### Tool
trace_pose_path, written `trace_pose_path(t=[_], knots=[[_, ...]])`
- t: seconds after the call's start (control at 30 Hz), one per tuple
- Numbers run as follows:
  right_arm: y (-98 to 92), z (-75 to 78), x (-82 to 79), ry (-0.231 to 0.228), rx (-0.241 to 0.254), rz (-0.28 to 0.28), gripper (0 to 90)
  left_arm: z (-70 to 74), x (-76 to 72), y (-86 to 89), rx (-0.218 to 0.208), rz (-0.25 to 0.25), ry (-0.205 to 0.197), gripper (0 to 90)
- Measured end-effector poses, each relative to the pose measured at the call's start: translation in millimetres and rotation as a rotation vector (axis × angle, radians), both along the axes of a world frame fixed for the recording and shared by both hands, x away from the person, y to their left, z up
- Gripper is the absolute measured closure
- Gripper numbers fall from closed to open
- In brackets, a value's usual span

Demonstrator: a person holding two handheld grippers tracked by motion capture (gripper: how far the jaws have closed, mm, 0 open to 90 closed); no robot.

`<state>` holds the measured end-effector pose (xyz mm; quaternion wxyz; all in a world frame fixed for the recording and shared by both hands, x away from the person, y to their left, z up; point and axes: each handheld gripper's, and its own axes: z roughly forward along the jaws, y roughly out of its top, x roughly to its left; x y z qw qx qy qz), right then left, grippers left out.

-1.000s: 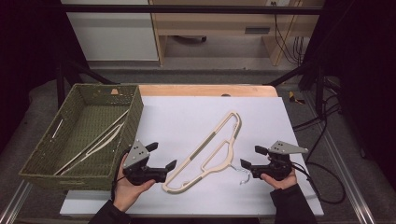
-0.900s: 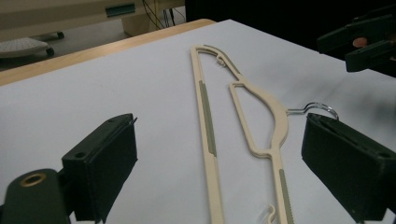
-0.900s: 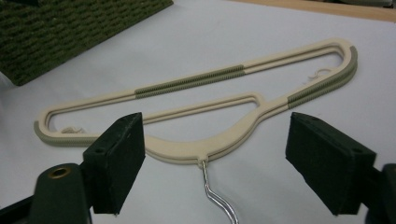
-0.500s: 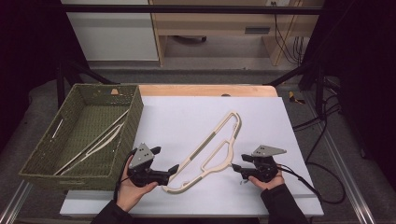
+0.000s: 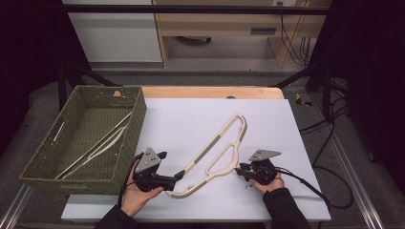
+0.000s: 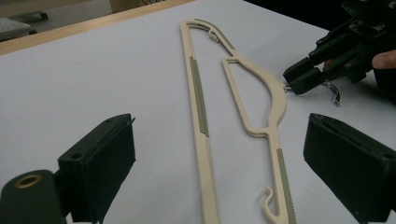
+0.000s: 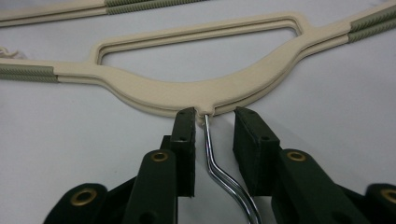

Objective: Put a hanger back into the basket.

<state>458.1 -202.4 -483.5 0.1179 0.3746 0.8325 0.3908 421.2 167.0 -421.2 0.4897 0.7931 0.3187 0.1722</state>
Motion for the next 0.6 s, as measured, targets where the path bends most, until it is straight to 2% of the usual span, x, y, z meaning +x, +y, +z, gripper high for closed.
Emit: trace_pose_path(t=[0.17,0.27,0.53,0.6], knots=[[-1.0,-0.1,0.7,-0.008,-0.009,0.011,81.5,-0.8,0.1,-1.1,0.005,-0.005,0.004,9.0],[-0.8,0.2,0.8,0.015,-0.001,0.026,86.8,-1.4,-0.1,-2.0,0.007,-0.008,0.004,9.0],[-2.4,2.1,2.6,0.024,0.013,0.046,88.5,-2.2,-0.5,-4.3,0.013,-0.014,0.005,9.3],[-4.4,6.6,1.4,0.024,0.033,0.048,88.6,-2.2,-1.0,-5.2,0.013,-0.019,0.008,9.3]])
